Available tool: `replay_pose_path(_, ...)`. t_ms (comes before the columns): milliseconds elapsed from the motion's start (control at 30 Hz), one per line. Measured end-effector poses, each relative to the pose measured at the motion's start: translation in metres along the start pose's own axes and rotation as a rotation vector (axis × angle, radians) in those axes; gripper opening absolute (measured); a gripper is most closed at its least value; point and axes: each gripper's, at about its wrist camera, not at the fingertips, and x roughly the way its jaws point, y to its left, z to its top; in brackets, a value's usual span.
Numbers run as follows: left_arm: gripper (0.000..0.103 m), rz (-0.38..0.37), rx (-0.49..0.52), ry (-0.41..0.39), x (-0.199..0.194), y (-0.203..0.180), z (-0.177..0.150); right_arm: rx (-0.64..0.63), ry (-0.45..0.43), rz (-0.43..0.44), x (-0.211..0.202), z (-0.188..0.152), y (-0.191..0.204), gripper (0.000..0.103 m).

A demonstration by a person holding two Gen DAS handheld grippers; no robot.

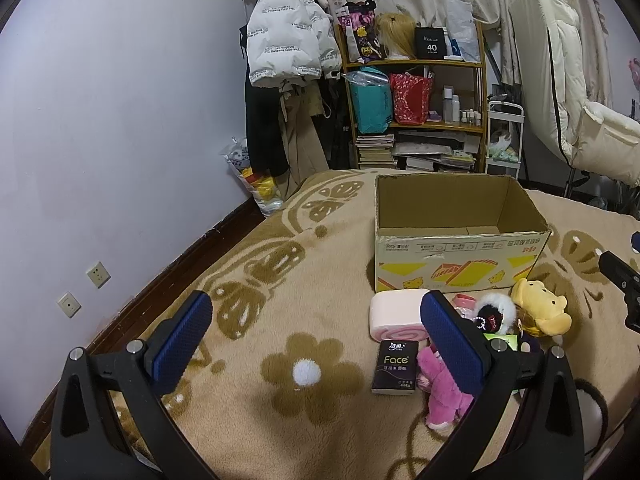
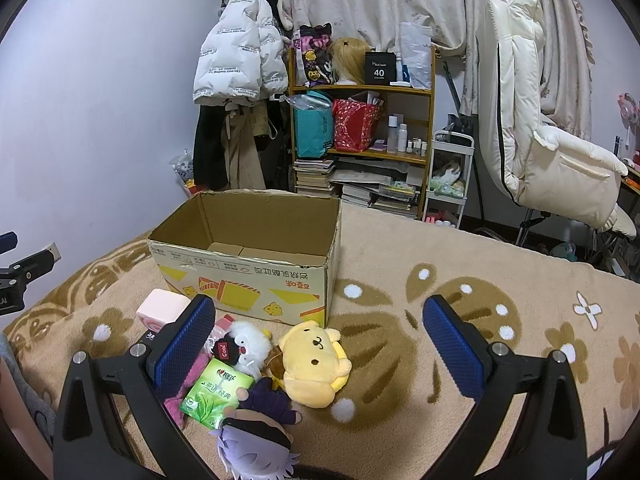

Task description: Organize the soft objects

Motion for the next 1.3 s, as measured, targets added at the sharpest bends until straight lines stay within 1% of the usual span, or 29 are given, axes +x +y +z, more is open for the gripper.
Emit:
replay_pose_path(400, 0.103, -0.004, 0.0, 0.005, 0.001, 0.0, -0.002, -0.003, 0.001, 0.001, 0.0, 0.002, -0.001, 0.103)
replay_pose_path(433, 0.103, -0.005, 0.0, 0.004, 0.001, 0.0, -0.001, -0.004, 0.002, 0.001, 0.001, -0.003, 0.004, 0.103)
replay_pose_path(767, 0.103, -0.006, 0.001, -0.004, 0.001, 0.0, -0.002, -0.002, -0.004, 0.006, 0.004, -0.01, 0.008, 0.103)
replay_pose_path(1300, 0.103, -0.009, 0.003, 0.0, 0.003, -0.001, -0.003, -0.002, -0.002, 0.008, 0.005, -0.009, 0.008, 0.103)
